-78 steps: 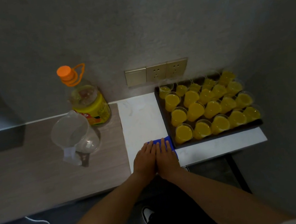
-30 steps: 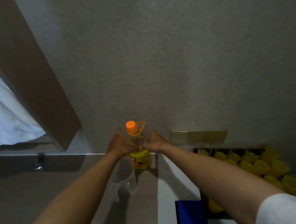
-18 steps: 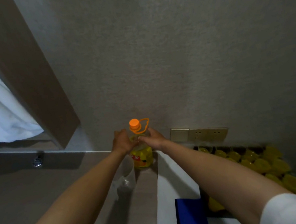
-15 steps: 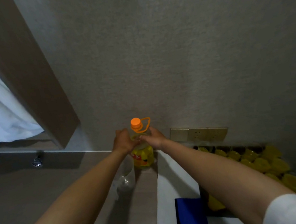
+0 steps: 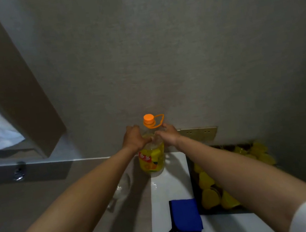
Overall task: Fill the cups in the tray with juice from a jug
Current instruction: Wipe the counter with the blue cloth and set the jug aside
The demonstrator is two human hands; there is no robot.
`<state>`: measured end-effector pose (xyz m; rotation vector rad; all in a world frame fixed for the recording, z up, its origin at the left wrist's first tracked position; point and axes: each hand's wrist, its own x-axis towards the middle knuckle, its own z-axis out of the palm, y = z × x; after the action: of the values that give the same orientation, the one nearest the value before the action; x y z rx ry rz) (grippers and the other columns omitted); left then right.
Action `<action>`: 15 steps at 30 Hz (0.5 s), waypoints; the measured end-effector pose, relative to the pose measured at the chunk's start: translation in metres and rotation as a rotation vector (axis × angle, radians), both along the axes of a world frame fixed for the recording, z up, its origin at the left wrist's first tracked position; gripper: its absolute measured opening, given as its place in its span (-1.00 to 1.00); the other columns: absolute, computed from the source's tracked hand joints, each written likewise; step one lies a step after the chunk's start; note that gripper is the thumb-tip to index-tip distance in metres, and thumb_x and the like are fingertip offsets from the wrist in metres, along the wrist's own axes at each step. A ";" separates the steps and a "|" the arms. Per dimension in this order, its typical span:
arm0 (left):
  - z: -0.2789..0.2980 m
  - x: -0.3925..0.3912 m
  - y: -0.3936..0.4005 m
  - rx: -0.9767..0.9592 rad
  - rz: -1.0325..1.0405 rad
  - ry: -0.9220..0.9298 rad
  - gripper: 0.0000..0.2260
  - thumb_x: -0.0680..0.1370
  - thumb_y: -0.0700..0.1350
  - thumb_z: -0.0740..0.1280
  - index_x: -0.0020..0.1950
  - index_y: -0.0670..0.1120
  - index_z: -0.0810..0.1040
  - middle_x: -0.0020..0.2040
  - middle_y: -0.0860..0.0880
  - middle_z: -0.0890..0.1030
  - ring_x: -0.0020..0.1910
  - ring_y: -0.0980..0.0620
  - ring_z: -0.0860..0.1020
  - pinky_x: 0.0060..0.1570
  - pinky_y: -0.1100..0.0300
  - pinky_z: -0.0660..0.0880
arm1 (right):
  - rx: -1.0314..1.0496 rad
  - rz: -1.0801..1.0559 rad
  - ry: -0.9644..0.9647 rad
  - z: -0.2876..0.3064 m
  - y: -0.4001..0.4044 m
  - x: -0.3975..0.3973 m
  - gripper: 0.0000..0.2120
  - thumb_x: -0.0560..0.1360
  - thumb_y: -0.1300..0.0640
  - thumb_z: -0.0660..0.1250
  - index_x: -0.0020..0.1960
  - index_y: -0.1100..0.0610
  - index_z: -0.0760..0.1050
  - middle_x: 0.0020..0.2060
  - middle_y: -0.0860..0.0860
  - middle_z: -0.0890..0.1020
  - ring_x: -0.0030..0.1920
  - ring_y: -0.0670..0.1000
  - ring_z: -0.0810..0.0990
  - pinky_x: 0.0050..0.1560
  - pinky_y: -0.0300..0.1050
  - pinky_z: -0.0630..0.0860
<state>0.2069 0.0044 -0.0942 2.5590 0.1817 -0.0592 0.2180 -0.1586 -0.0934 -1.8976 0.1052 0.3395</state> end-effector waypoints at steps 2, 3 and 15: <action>0.000 0.000 -0.012 -0.011 -0.015 -0.001 -0.24 0.41 0.19 0.55 0.43 -0.22 0.41 0.36 -0.27 0.47 0.39 -0.23 0.41 0.30 0.05 0.37 | 0.006 -0.044 -0.007 0.001 -0.012 -0.001 -0.70 0.63 0.28 0.30 0.35 0.26 0.50 0.16 0.17 0.64 -0.01 0.06 0.61 -0.31 -0.31 0.50; -0.001 0.001 -0.018 -0.011 -0.023 -0.002 -0.24 0.41 0.20 0.55 0.42 -0.22 0.41 0.36 -0.27 0.46 0.38 -0.23 0.41 0.30 0.06 0.38 | 0.019 -0.063 -0.005 0.002 -0.018 -0.001 -0.70 0.64 0.26 0.32 0.36 0.24 0.50 0.15 0.16 0.63 0.02 0.06 0.60 -0.30 -0.32 0.51; -0.001 -0.007 -0.082 0.012 -0.103 -0.001 -0.33 0.44 0.19 0.53 0.33 -0.20 0.41 0.32 -0.22 0.41 0.25 -0.26 0.51 0.14 0.00 0.47 | 0.013 -0.184 0.120 -0.005 -0.067 0.001 -0.46 0.53 -0.09 0.50 0.40 0.06 0.41 0.23 0.10 0.60 0.17 0.17 0.62 0.06 0.10 0.61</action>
<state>0.1999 -0.0777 -0.0949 2.5793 0.0499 -0.0962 0.2195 -0.2261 -0.0985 -1.8382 0.3546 0.3276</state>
